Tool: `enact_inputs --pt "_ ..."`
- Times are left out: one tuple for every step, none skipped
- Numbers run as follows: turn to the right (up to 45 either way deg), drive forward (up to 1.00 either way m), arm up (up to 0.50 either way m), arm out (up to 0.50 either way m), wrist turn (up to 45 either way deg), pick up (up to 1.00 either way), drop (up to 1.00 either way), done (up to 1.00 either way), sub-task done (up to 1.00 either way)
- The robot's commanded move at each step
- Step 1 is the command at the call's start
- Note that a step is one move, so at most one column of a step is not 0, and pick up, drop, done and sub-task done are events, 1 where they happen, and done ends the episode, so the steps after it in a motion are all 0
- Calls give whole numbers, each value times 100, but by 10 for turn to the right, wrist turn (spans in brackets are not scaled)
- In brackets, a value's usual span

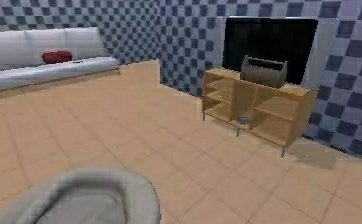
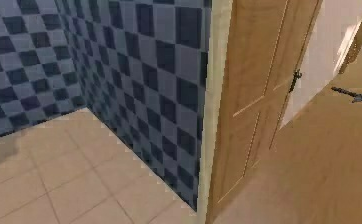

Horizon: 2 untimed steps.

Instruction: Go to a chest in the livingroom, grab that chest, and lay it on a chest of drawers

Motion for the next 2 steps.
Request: enact_inputs --pt "270 0 0 0 0 0 0 0 0" --pt "0 5 0 0 0 0 0 0 0"
